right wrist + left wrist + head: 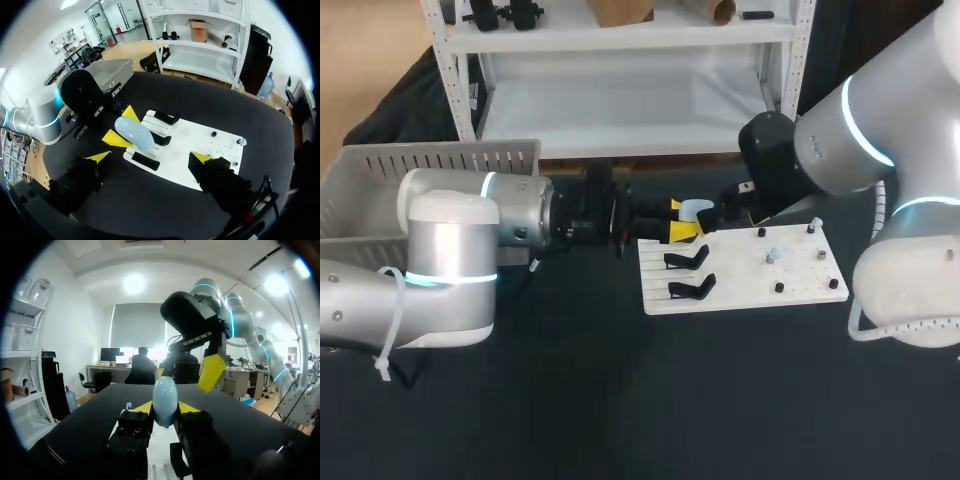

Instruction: Pick up each earbud case from the left stands, insert the matching earbuds, close the lid, and place the case in the box.

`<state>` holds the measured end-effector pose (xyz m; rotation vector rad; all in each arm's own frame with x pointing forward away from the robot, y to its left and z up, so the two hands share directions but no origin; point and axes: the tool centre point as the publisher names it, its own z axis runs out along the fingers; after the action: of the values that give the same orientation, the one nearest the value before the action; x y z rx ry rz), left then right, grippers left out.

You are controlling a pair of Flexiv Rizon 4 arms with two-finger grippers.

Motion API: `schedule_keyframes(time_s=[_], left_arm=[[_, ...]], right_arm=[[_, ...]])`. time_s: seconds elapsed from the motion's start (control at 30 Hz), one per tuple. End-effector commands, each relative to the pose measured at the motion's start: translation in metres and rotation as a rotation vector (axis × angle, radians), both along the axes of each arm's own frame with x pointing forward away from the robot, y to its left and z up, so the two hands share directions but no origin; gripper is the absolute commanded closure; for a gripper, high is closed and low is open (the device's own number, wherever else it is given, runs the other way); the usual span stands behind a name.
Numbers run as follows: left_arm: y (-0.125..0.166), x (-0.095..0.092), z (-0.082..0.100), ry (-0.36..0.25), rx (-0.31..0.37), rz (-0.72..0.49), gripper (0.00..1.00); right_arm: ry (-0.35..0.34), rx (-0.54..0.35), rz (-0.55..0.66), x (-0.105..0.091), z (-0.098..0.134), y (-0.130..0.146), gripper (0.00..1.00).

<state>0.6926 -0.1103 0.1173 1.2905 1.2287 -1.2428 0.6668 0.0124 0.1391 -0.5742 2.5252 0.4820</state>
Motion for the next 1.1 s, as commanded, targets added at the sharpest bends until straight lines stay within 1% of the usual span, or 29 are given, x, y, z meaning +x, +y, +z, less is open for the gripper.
schedule_keyframes(time_s=[0.03, 0.53, 0.87, 1.1], left_arm=[[0.000, -0.002, 0.000, -0.001, -0.001, 0.006, 1.00], [0.000, -0.002, 0.000, -0.001, -0.001, 0.006, 1.00], [0.000, -0.002, 0.000, -0.001, -0.001, 0.006, 1.00], [0.000, -0.002, 0.000, -0.001, -0.001, 0.006, 1.00]], right_arm=[[-0.019, -0.042, -0.043, 0.007, -0.005, 0.004, 0.00], [-0.014, -0.037, -0.080, 0.019, -0.008, -0.004, 0.00], [-0.013, -0.036, -0.095, 0.023, -0.009, -0.007, 0.00], [-0.017, -0.026, -0.097, 0.025, -0.002, -0.007, 0.00]])
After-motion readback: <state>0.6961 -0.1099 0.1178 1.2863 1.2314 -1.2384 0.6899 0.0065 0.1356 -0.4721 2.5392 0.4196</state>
